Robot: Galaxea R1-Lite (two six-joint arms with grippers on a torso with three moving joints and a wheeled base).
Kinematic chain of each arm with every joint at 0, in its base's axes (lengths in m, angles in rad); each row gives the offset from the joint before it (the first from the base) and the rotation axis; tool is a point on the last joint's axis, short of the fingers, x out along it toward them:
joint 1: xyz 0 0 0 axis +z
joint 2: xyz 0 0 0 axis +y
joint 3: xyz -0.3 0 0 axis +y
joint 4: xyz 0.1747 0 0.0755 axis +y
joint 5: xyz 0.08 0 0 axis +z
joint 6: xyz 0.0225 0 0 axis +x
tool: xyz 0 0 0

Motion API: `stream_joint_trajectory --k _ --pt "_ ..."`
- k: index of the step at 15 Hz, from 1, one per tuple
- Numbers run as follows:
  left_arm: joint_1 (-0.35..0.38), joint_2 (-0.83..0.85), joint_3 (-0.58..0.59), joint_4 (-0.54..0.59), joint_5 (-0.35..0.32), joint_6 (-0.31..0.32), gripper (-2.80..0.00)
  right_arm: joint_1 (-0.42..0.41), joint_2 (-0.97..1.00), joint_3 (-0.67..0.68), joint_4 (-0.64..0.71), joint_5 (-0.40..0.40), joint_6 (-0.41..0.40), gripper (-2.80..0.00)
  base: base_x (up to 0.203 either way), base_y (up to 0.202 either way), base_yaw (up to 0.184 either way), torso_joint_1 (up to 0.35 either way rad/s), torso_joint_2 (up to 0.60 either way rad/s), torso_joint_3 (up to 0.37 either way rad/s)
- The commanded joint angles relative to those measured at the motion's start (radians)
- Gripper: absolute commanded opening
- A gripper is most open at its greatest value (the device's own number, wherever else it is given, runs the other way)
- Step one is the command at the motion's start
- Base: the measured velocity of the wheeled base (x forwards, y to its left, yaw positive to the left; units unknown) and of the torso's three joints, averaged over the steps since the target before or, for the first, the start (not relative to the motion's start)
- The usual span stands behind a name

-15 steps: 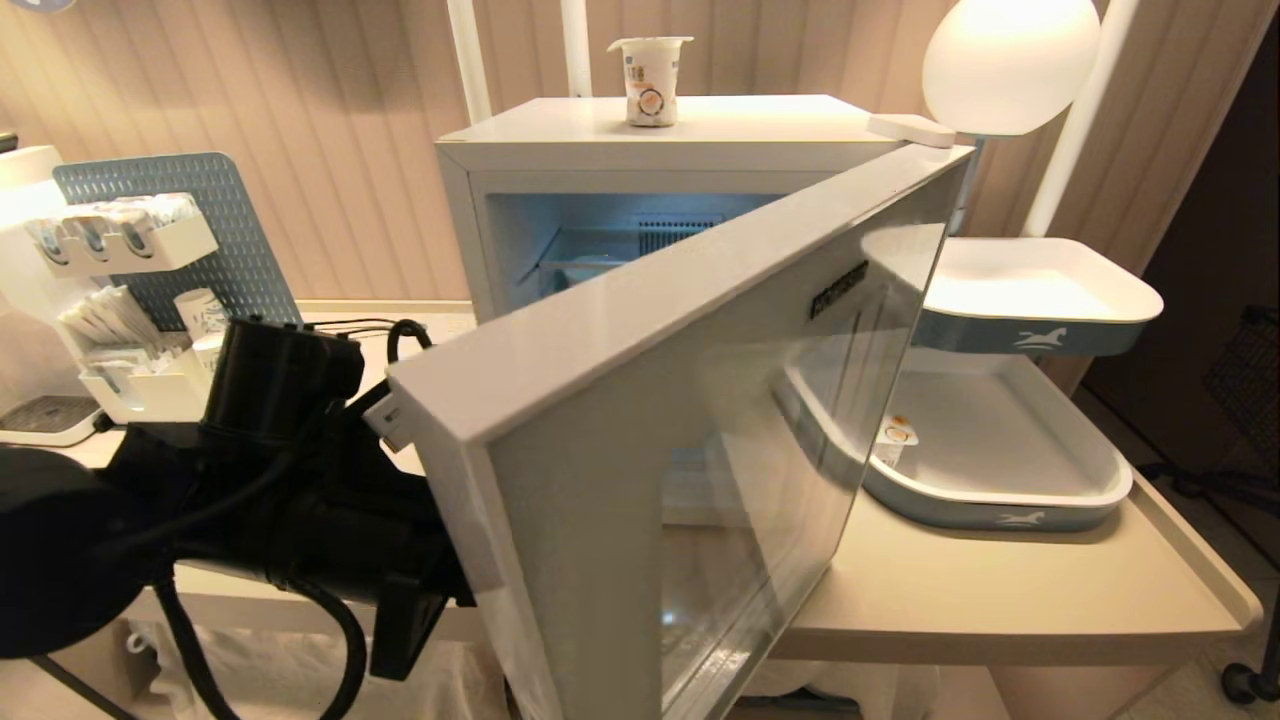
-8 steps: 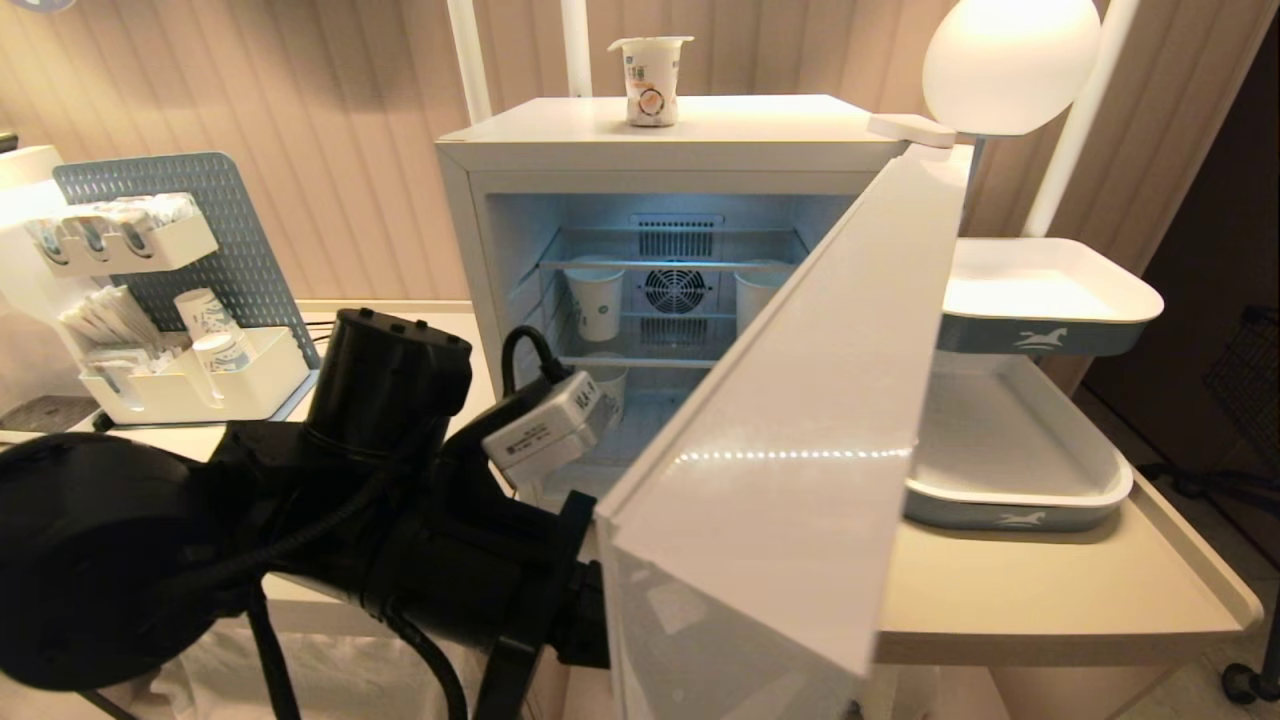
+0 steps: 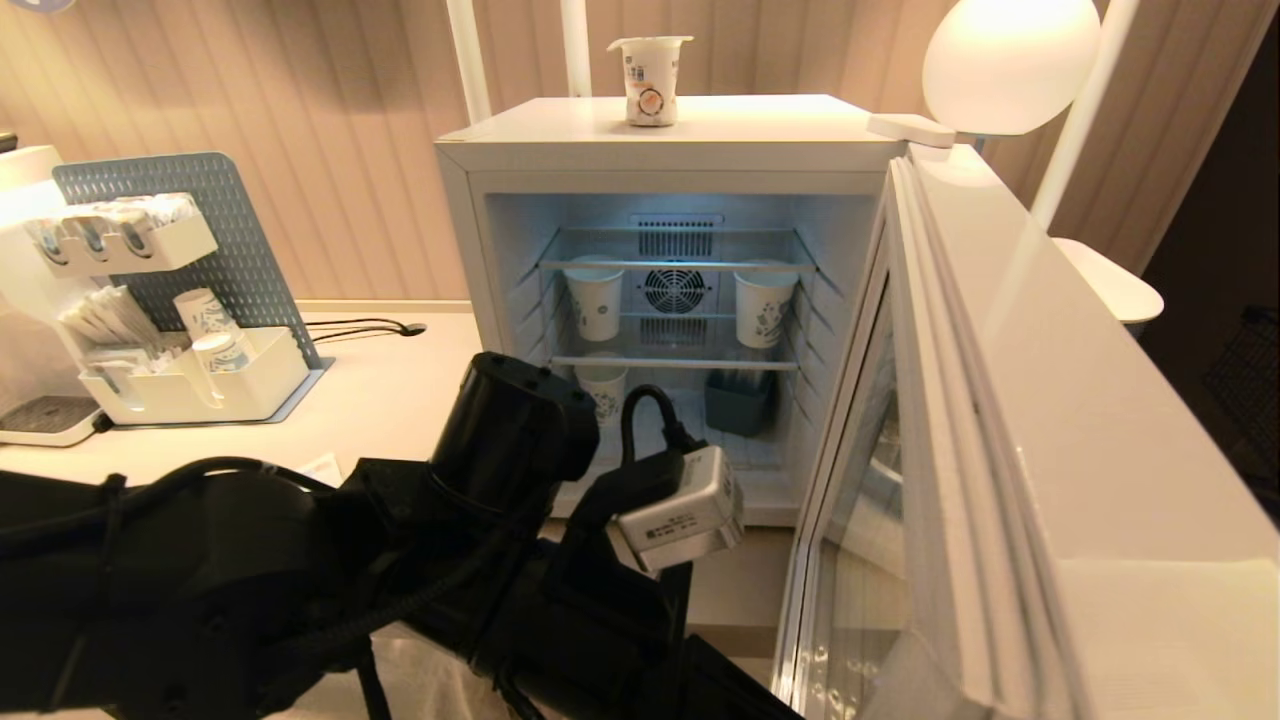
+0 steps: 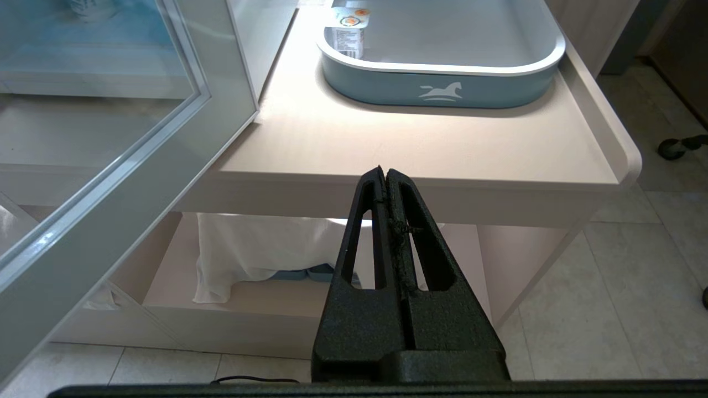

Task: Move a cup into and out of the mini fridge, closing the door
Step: Open the freezer door

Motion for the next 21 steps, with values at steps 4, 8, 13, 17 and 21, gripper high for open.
stream_joint_trajectory --k 4,8,13,17,21 --pt "-0.073 0.034 -0.006 -0.001 0.005 0.004 -2.8 0.0 0.0 0.0 0.001 0.0 -0.001 -2.8 0.0 0.0 0.0 0.0 0.0 0.0" --pt "-0.117 0.088 -0.08 0.013 0.029 0.005 -2.8 0.0 0.0 0.0 0.001 0.0 -0.001 -2.8 0.0 0.0 0.0 0.0 0.0 0.0" --pt "-0.15 0.134 -0.136 0.016 0.048 0.003 -2.8 -0.001 0.0 0.0 0.001 0.0 -0.001 -2.8 0.0 0.0 0.0 0.0 0.0 0.0" --pt "-0.169 0.149 -0.143 0.016 0.053 0.003 -2.8 0.0 0.0 0.0 0.001 0.0 -0.001 -2.8 0.0 0.0 0.0 0.0 0.0 0.0" --pt "-0.202 0.2 -0.197 0.019 0.076 -0.002 -2.8 0.0 0.0 0.0 0.001 0.0 -0.001 -2.8 0.0 0.0 0.0 0.0 0.0 0.0"
